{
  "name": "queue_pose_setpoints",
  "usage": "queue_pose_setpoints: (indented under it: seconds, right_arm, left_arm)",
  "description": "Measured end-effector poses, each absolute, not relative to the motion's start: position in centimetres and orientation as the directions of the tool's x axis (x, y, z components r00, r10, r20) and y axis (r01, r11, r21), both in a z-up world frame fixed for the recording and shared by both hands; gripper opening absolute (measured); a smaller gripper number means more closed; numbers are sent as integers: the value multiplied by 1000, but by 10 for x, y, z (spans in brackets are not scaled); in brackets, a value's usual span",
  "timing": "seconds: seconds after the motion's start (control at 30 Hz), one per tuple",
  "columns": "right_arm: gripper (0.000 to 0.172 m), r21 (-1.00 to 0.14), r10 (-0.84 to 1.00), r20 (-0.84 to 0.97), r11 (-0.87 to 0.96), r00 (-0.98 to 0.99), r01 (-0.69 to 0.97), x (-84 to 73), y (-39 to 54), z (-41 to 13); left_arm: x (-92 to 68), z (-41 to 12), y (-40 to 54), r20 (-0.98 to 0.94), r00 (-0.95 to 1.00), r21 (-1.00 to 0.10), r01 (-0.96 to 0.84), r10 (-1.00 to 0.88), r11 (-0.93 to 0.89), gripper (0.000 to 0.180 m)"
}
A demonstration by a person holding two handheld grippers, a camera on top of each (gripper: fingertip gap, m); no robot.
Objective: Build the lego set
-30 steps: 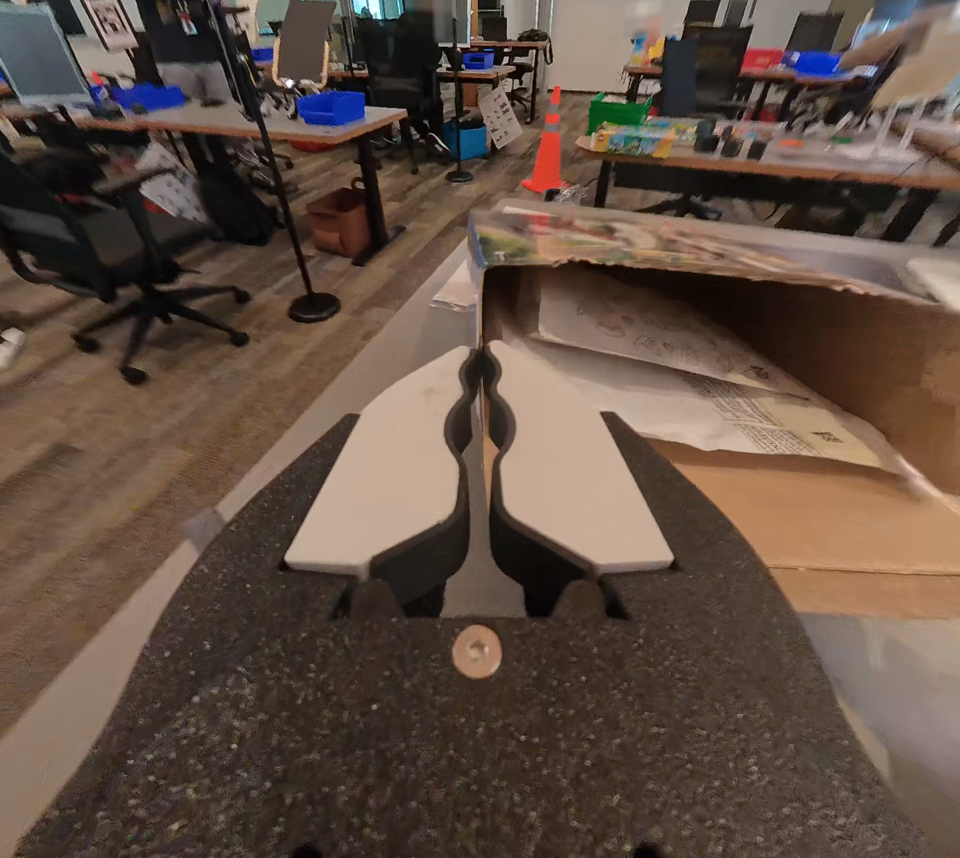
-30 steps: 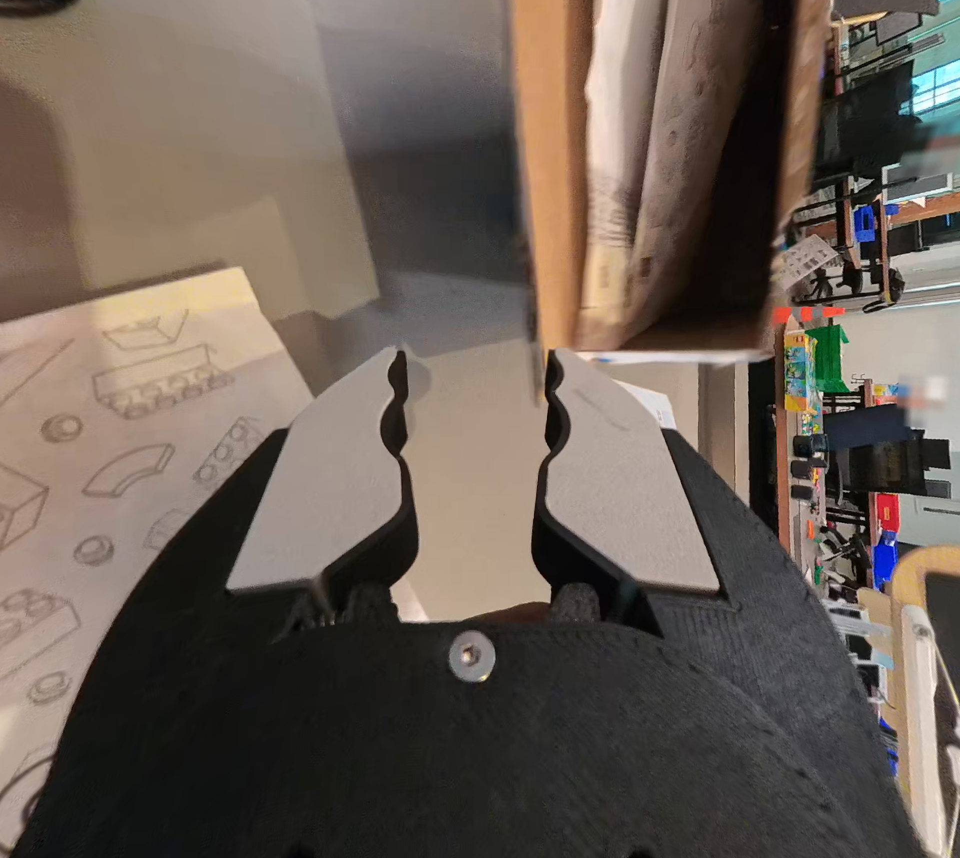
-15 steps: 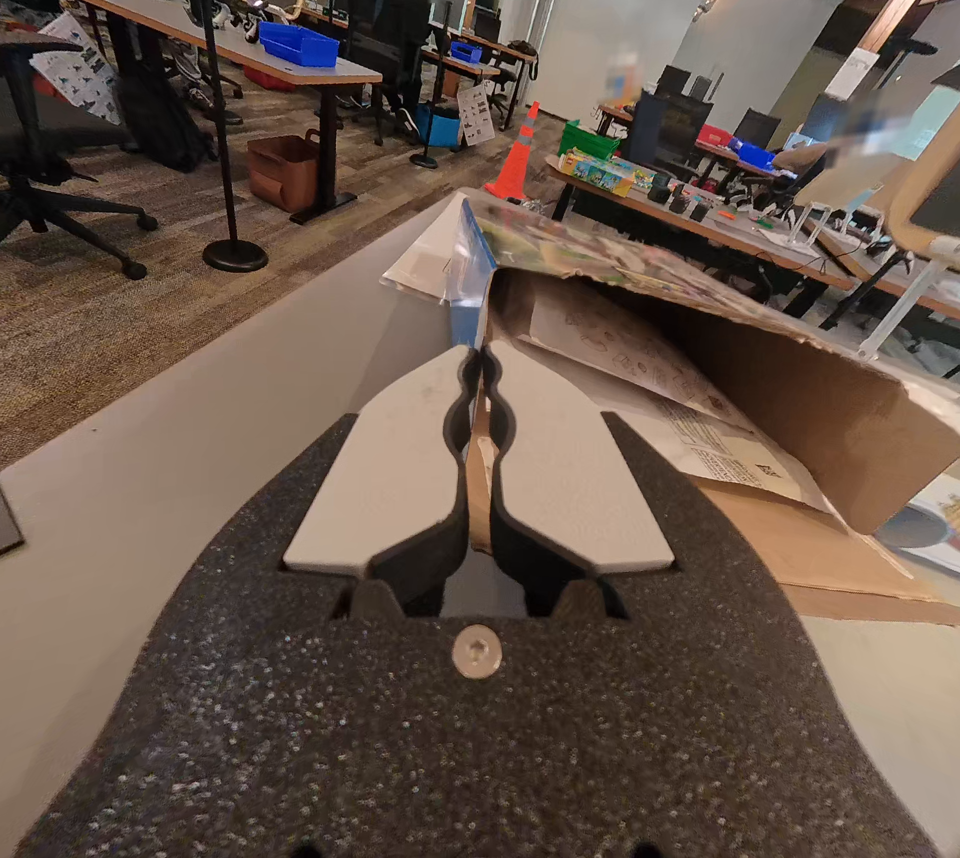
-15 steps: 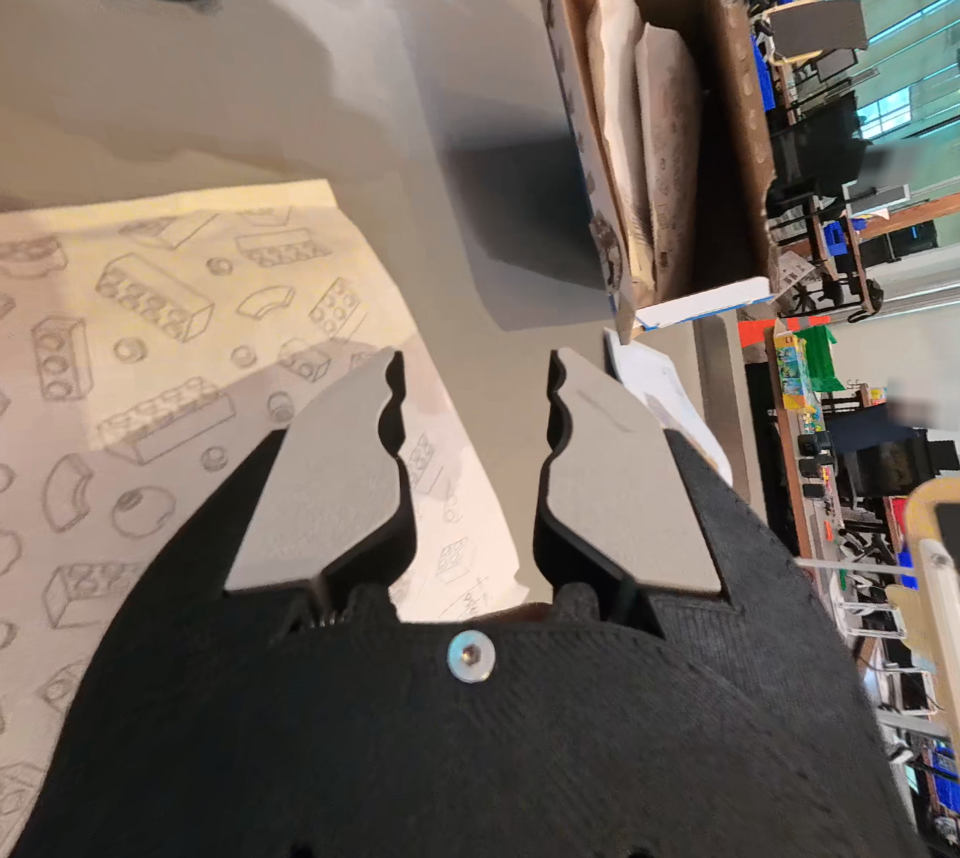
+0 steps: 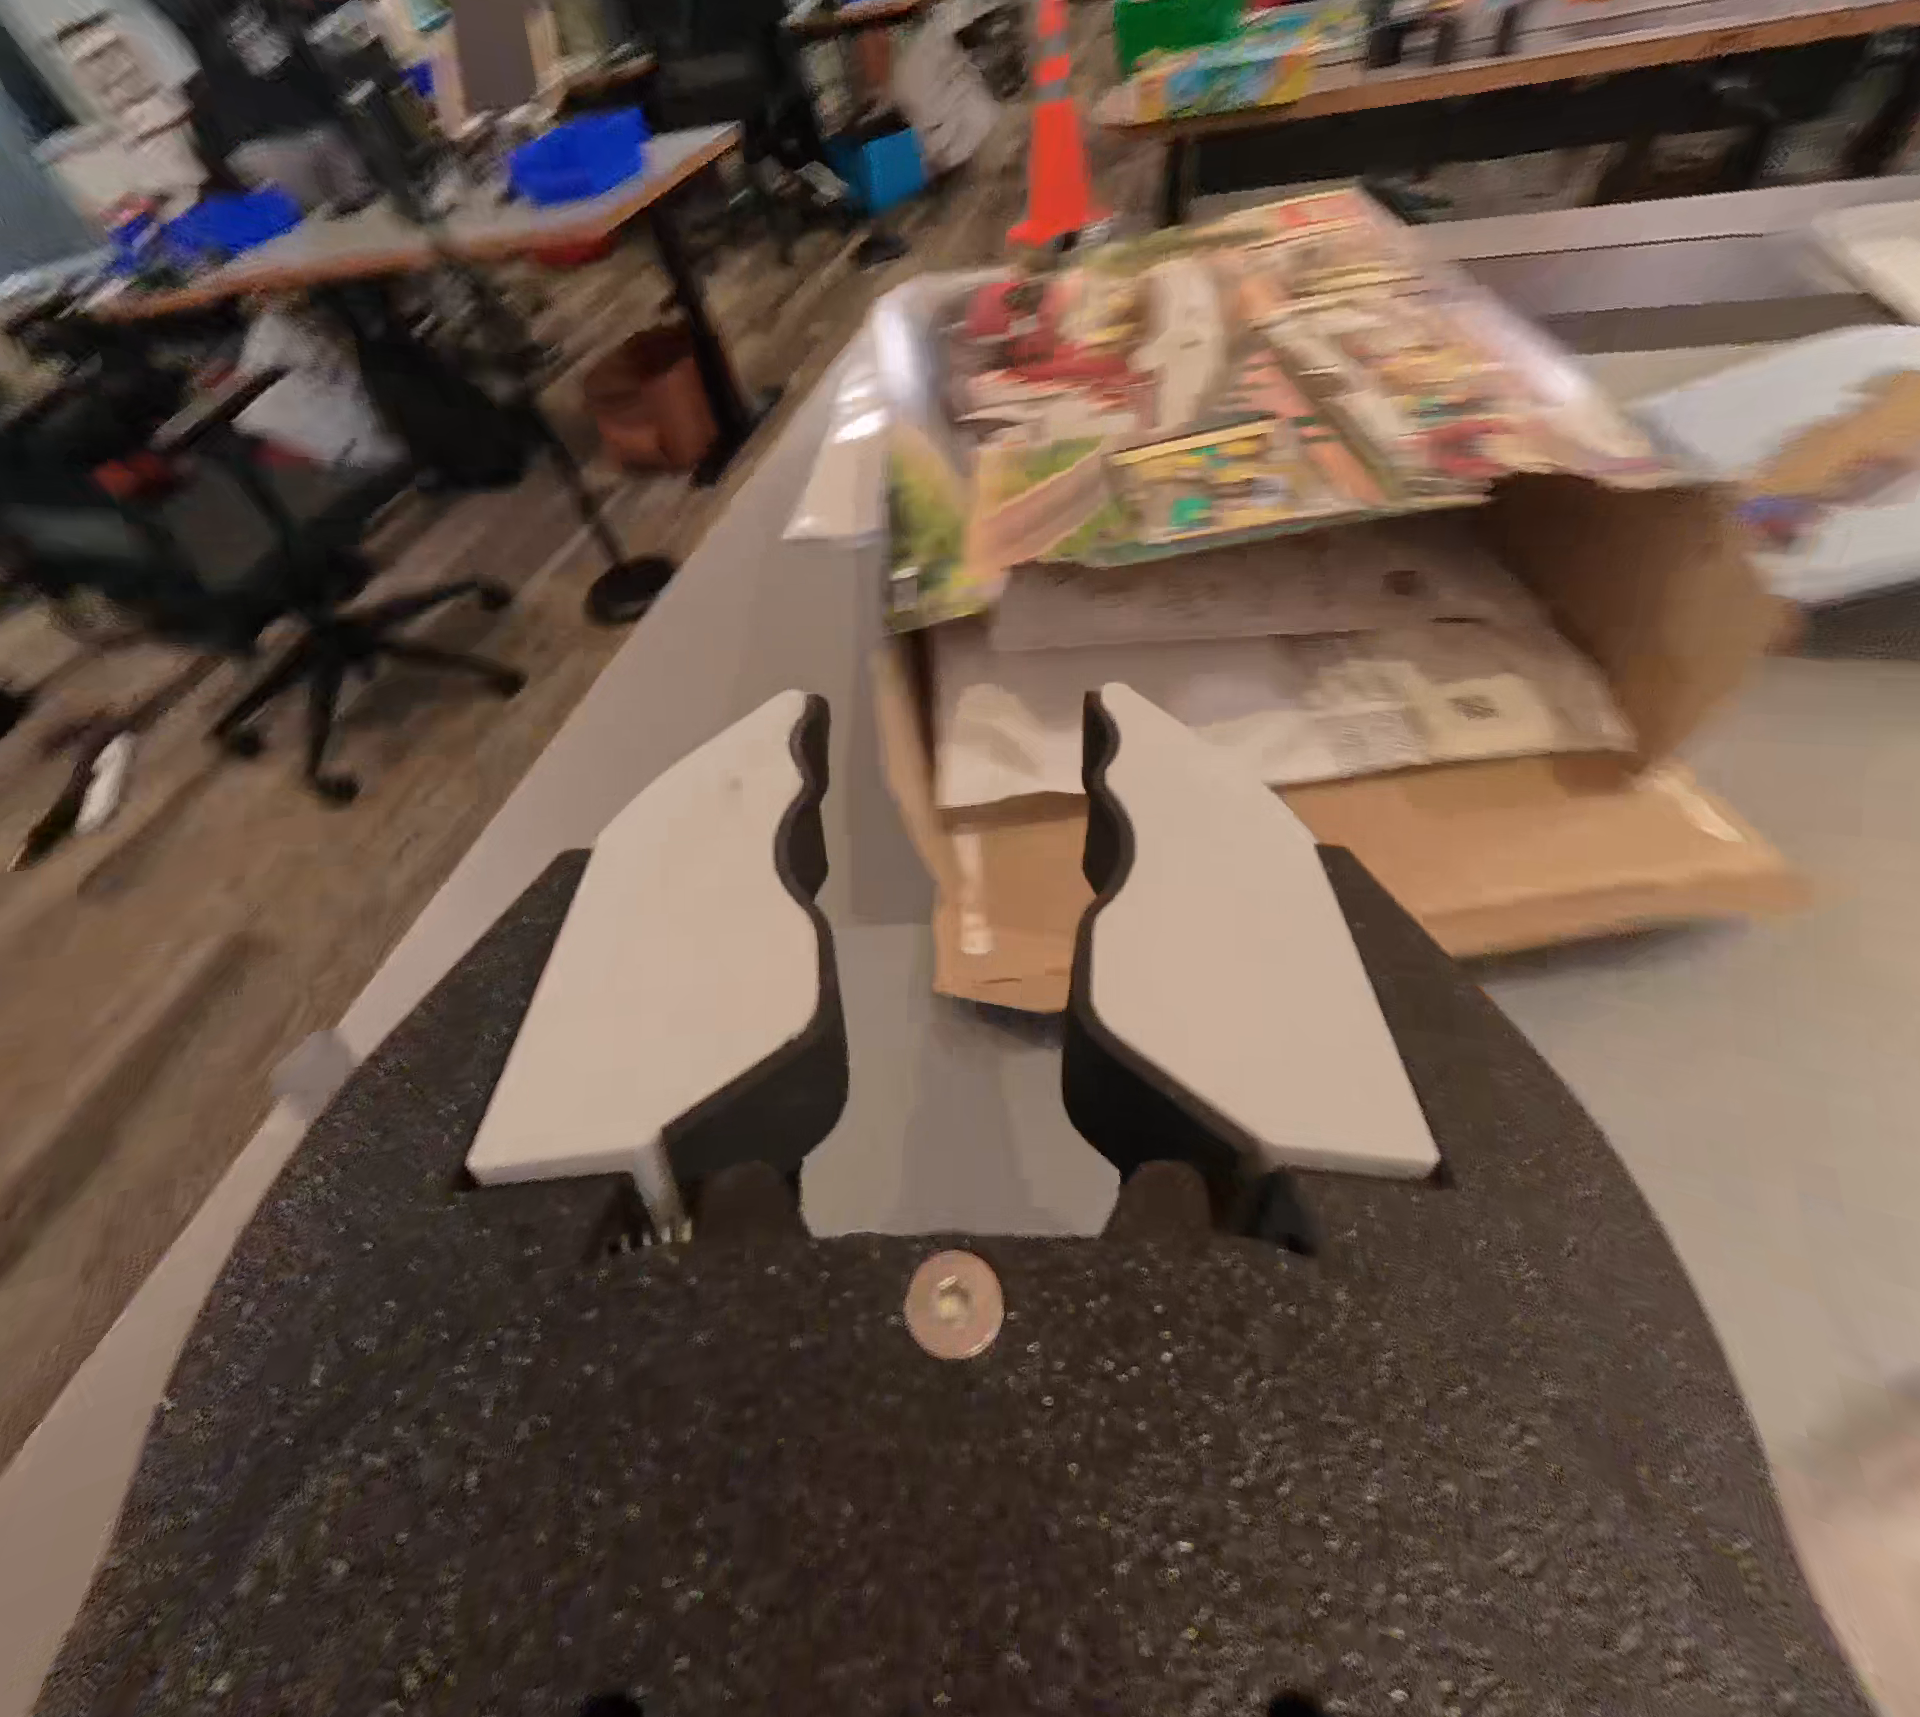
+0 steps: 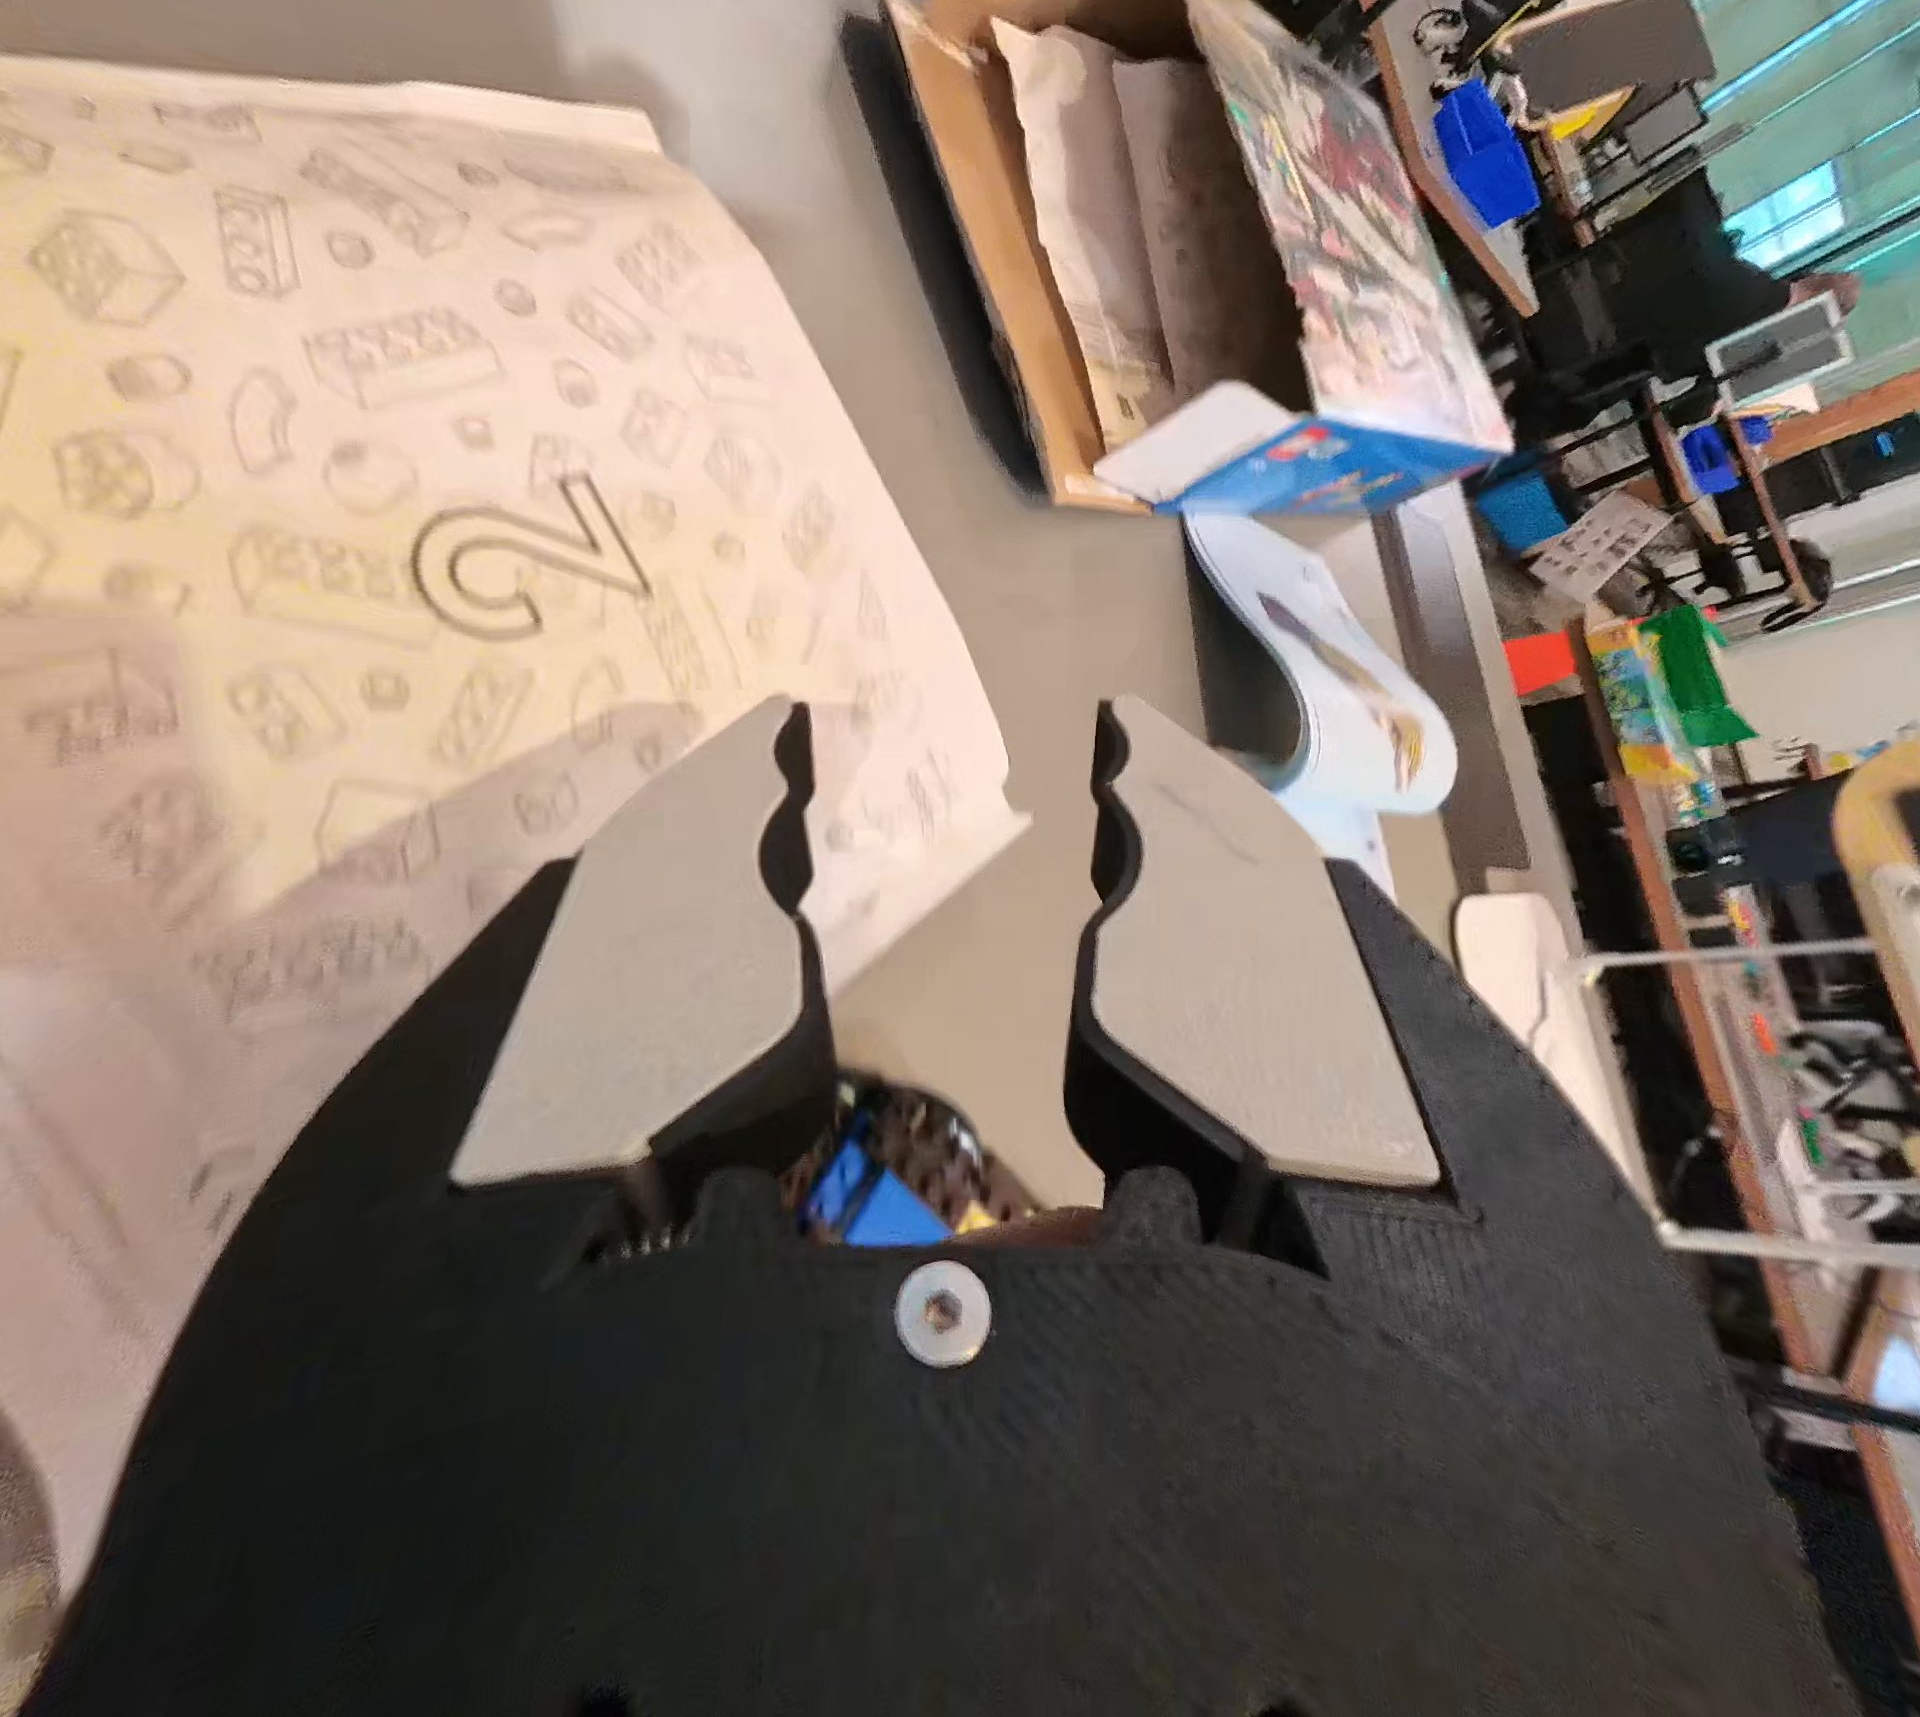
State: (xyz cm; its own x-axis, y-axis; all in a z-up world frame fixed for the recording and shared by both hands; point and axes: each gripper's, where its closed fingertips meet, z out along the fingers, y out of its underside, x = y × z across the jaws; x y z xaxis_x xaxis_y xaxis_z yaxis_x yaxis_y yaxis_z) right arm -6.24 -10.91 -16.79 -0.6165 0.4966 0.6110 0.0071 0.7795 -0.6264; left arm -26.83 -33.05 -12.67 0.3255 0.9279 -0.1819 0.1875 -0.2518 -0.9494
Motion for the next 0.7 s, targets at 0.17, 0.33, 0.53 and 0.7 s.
queue_pose_setpoints:
  seconds: [0.17, 0.33, 0.53, 0.7]
  right_arm:
    - [51, -638, 492, 553, 769, -673, 39, -27, -72, -188]
    - [50, -543, 479, 580, 830, -658, 126, -5, -29, -213]
    - [51, -507, 621, 577, 782, -530, 363, -7, 64, -221]
    - [58, -550, 739, 482, 674, -472, 493, -20, 106, -227]
  left_arm:
    - [-176, -156, -248, -185, 780, -870, 154, 598, -469, 53]
    - [-143, -180, -217, -170, 897, -808, 111, 408, -579, 55]
    - [-125, -186, -179, 97, 968, -779, 219, 232, -588, 61]
    - [-119, -194, -168, 118, 979, -752, 199, 169, -629, 65]
